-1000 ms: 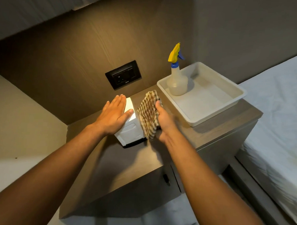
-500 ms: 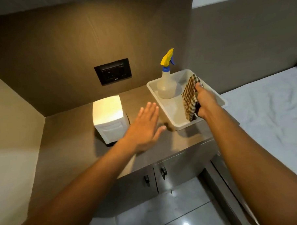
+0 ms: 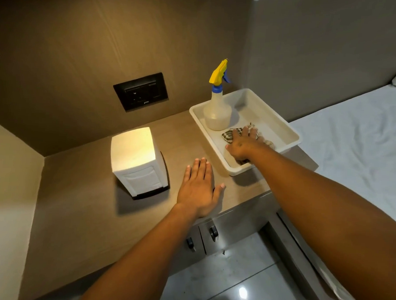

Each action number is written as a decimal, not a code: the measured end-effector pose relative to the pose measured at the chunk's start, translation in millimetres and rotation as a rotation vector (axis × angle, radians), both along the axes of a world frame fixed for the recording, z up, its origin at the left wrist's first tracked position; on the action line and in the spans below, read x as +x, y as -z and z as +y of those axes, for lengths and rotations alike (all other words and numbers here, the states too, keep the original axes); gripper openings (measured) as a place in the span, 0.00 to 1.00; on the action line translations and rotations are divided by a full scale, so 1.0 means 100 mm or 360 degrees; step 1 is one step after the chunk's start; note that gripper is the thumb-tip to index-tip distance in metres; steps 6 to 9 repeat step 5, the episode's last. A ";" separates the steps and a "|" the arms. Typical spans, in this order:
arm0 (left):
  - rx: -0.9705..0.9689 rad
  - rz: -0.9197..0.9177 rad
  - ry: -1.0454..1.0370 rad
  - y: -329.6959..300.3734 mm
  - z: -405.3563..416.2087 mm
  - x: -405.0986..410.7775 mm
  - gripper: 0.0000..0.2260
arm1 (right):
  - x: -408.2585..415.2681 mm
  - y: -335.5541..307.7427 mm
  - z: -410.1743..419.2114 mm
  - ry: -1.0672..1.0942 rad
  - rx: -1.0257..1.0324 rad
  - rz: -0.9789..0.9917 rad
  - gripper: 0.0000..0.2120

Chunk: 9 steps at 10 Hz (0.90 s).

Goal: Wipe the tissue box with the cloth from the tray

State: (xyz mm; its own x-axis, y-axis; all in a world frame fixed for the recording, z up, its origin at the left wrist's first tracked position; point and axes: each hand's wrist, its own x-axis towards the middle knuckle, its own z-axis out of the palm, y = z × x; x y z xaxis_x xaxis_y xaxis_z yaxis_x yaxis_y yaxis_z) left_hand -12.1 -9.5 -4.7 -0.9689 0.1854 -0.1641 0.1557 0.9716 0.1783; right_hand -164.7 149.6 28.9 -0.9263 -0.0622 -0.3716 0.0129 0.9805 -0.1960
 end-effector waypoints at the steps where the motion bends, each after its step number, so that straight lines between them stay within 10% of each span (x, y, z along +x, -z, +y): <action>1: -0.0004 0.0005 -0.0008 0.02 -0.01 -0.01 0.37 | -0.02 0.07 -0.06 -0.0083 0.0123 -0.0111 0.38; 4: 0.0031 -0.0019 -0.0039 0.00 -0.02 -0.02 0.38 | 0.13 -0.32 -0.05 -0.0054 0.0042 -0.0031 0.37; 5: 0.0067 -0.0054 -0.0027 -0.03 -0.01 0.01 0.37 | 0.26 -0.63 0.07 -0.0187 -0.0123 0.0016 0.18; 9: 0.0067 -0.0054 -0.0027 -0.03 -0.01 0.01 0.37 | 0.26 -0.63 0.07 -0.0187 -0.0123 0.0016 0.18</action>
